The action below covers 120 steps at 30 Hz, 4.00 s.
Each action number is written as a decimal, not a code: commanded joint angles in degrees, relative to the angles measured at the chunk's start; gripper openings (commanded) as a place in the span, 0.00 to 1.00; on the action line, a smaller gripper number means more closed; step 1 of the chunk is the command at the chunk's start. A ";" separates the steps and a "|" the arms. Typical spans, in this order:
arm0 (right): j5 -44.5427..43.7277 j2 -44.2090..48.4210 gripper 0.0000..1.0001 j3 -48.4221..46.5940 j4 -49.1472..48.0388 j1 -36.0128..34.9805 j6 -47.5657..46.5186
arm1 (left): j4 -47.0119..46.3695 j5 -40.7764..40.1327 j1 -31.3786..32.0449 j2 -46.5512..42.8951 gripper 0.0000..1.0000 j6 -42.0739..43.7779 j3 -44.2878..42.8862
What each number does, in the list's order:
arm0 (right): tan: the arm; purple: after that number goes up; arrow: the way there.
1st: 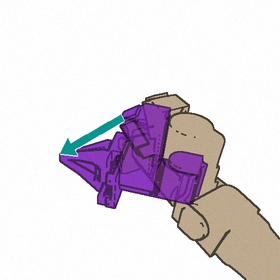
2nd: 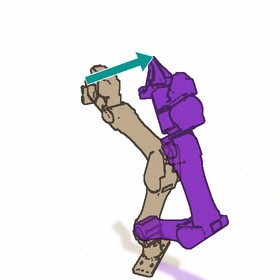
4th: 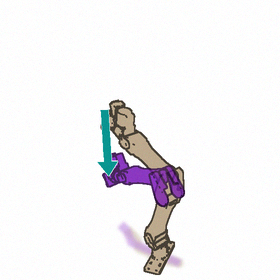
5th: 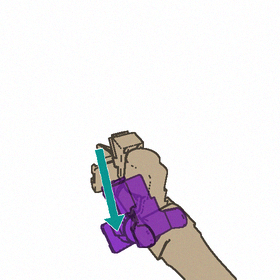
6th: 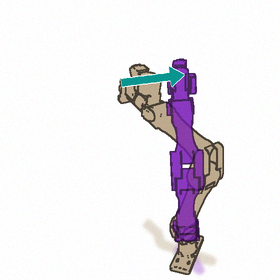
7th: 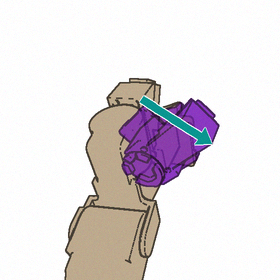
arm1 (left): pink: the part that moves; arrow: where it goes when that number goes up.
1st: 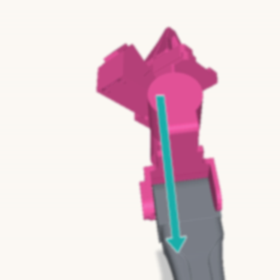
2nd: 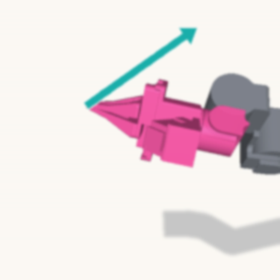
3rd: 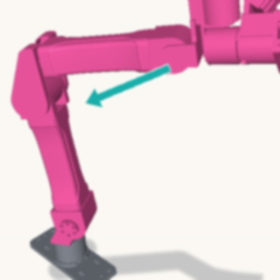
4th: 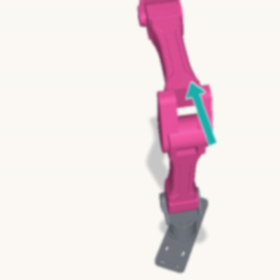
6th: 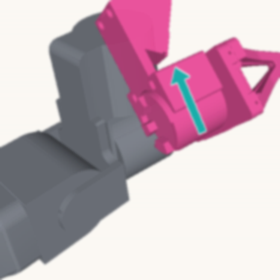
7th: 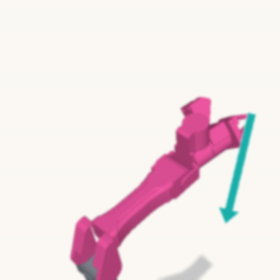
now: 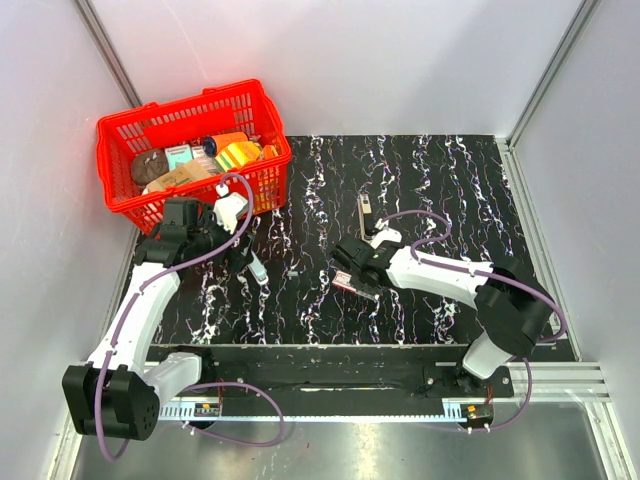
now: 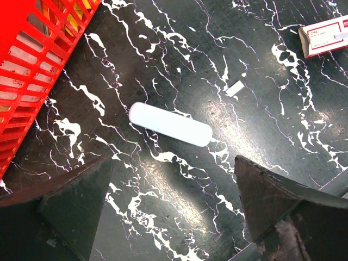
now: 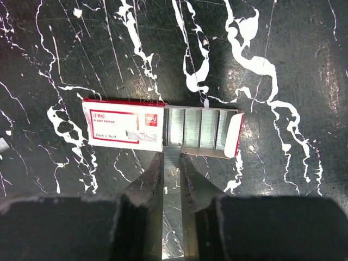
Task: Unload the staples from the stapler
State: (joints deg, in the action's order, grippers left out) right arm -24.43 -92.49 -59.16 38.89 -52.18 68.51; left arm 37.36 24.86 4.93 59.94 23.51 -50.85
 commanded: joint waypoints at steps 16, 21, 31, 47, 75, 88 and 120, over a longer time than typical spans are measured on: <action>-4.58 -3.66 0.01 -0.08 -0.13 -0.55 1.98 | -2.47 -0.60 0.17 -1.41 0.99 0.31 0.40; -4.84 -4.28 0.02 -0.52 -0.31 -0.55 1.89 | -2.47 -0.78 0.08 -1.50 0.99 0.49 0.58; -5.63 -5.25 0.09 -1.75 -0.40 -0.46 1.54 | -2.65 -1.04 0.08 -2.02 0.99 0.75 1.02; -5.02 -5.33 0.22 -1.93 -2.51 -0.46 -0.13 | -2.47 -1.13 0.08 -2.81 0.99 0.75 1.28; -6.78 -3.91 0.28 -8.07 -6.90 1.55 -9.97 | -2.03 -1.83 0.08 -2.64 0.99 1.10 0.58; -8.01 -10.78 0.26 -9.14 -9.36 4.55 -12.00 | -1.51 -2.80 0.17 -3.96 0.99 1.54 0.75; -3.35 -5.69 0.21 3.17 -9.80 0.24 -5.58 | -0.71 -2.27 0.08 -3.87 0.99 1.54 -0.30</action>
State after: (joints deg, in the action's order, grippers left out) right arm -29.28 -100.27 -57.76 26.74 -50.65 60.55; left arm 37.67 23.24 4.93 57.06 24.64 -50.00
